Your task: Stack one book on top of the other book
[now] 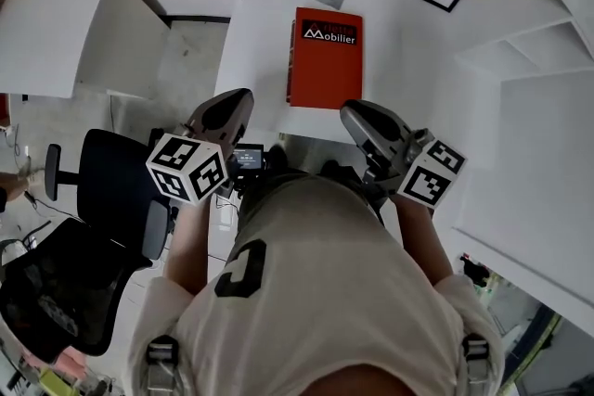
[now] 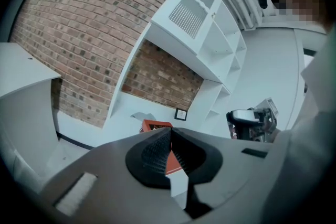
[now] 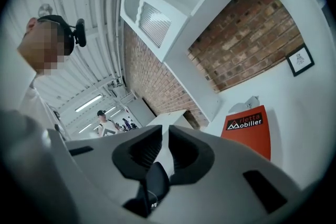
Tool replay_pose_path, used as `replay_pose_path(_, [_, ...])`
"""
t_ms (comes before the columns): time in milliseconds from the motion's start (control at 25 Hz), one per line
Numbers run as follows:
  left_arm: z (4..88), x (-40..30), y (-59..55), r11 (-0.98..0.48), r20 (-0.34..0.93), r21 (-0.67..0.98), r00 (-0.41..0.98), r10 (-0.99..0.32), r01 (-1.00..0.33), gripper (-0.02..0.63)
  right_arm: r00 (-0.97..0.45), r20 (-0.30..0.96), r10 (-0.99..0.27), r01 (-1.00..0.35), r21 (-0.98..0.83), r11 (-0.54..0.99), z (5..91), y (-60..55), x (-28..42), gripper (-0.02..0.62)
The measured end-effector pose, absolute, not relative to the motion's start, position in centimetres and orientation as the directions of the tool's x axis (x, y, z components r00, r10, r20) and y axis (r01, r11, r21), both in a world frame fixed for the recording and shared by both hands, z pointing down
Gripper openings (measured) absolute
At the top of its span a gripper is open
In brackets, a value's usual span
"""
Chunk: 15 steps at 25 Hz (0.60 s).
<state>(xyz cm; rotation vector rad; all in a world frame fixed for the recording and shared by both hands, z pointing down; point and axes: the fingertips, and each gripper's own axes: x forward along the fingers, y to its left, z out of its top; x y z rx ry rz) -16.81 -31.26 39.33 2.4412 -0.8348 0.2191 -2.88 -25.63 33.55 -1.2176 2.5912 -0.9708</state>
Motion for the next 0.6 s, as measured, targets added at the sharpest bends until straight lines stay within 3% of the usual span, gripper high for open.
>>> replay_pose_path(320, [38.2,-14.9,-30.3,-0.671,0.324,0.409,0.786,-0.527,-0.618,0.005,-0.732,0.081,-0.677,-0.580,-0.596,0.556,32.0,-24.2,-3.2,0.020])
replay_pose_path(600, [37.3,-11.4,-28.2,-0.687,0.331,0.383,0.786,-0.522,-0.617,0.005,-0.691,0.062,-0.720,-0.575,-0.652,0.495,33.1,-21.8,1.4,0.017])
